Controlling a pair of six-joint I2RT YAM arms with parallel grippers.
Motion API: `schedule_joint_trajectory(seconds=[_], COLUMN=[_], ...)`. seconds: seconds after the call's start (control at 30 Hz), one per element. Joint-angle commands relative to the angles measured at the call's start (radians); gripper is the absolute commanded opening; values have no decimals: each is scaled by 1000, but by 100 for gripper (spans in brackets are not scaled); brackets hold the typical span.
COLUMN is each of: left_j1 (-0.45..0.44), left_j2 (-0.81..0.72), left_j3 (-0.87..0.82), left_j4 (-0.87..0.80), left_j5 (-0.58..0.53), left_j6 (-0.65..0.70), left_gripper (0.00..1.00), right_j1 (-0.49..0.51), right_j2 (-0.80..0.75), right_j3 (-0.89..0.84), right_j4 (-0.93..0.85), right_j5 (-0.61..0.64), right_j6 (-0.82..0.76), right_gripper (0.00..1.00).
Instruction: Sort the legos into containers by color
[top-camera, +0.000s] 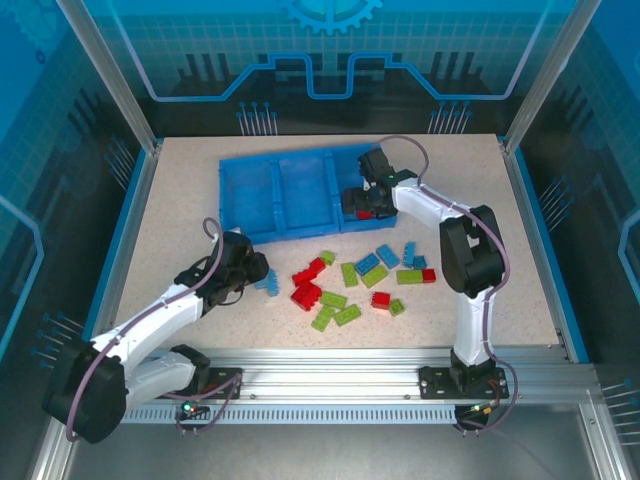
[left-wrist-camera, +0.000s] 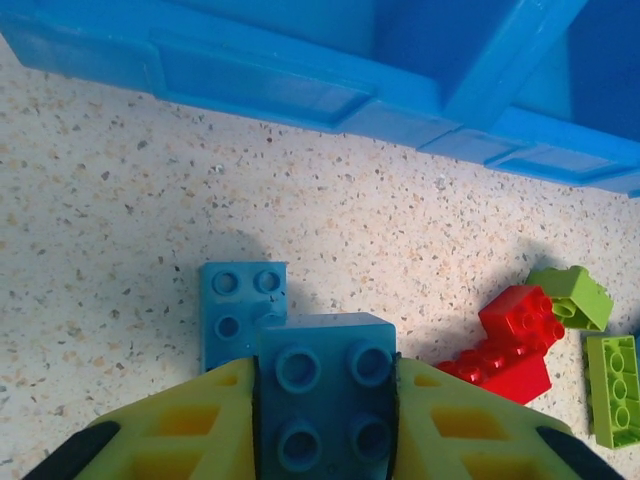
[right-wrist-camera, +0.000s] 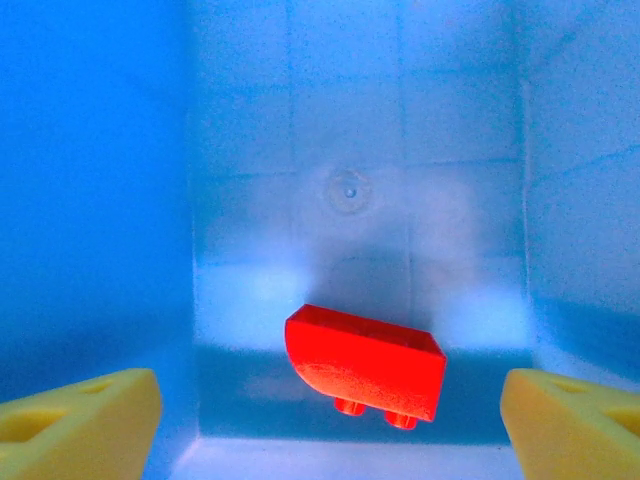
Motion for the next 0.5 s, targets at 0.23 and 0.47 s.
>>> schedule_joint_trajectory(seconds=[0.23,0.47], left_j1=[90,209], left_j2=[126,304], left_j3=[274,422], left_j4=[-22,10], left_j5=[-38,37], left_j6=[151,194], left_gripper=[35,35], right_j1=[13,12], right_j2=[-60,-59], right_j3=[-55,-39], right_j4=[136,114], right_j5=[-80,-91], right_j6=[67,49], right_gripper=[100,100])
